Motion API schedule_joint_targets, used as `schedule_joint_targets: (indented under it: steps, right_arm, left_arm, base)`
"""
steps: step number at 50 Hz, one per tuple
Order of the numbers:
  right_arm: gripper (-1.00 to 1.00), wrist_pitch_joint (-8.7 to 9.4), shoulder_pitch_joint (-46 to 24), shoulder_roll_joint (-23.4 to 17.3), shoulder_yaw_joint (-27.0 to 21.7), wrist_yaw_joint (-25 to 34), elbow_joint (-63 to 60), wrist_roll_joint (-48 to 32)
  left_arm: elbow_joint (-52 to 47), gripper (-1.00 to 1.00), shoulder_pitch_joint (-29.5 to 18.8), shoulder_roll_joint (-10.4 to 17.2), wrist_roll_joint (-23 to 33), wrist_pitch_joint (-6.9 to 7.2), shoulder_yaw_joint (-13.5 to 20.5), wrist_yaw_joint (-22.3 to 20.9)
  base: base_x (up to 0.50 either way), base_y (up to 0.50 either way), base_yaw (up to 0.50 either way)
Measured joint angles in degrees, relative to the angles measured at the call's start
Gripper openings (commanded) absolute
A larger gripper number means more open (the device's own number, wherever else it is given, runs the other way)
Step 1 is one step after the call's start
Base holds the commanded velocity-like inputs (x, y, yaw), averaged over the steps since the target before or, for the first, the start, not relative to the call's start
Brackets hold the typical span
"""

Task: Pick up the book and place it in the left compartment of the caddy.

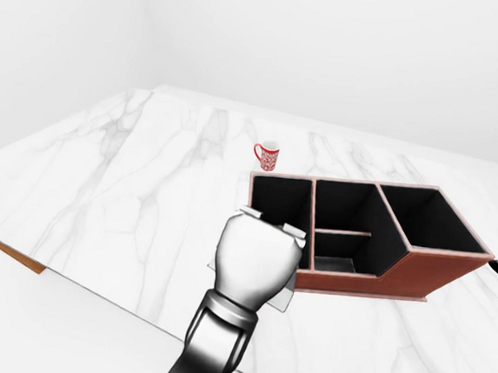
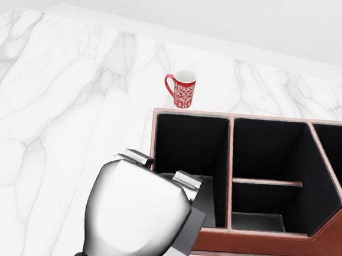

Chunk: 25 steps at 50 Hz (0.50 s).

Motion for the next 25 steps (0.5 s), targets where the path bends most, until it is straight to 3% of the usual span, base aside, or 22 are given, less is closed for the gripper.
schedule_joint_targets:
  steps: [9, 25]
  right_arm:
    - [1.0, 0.0, -0.01, -0.12, -0.23, -0.14, -0.06, 0.3]
    - [1.0, 0.0, -0.25, -0.4, -0.06, -0.58, 0.61, 0.49]
  left_arm:
    - [-0.17, -1.0, -0.85, -0.4, -0.67, -0.37, 0.75, -0.65]
    - [1.06, -1.0, -7.71, -5.1, -1.25, -2.53, 4.32, -6.06]
  base:
    - [0.0, 0.0, 0.0]
    - [0.0, 0.0, 0.0]
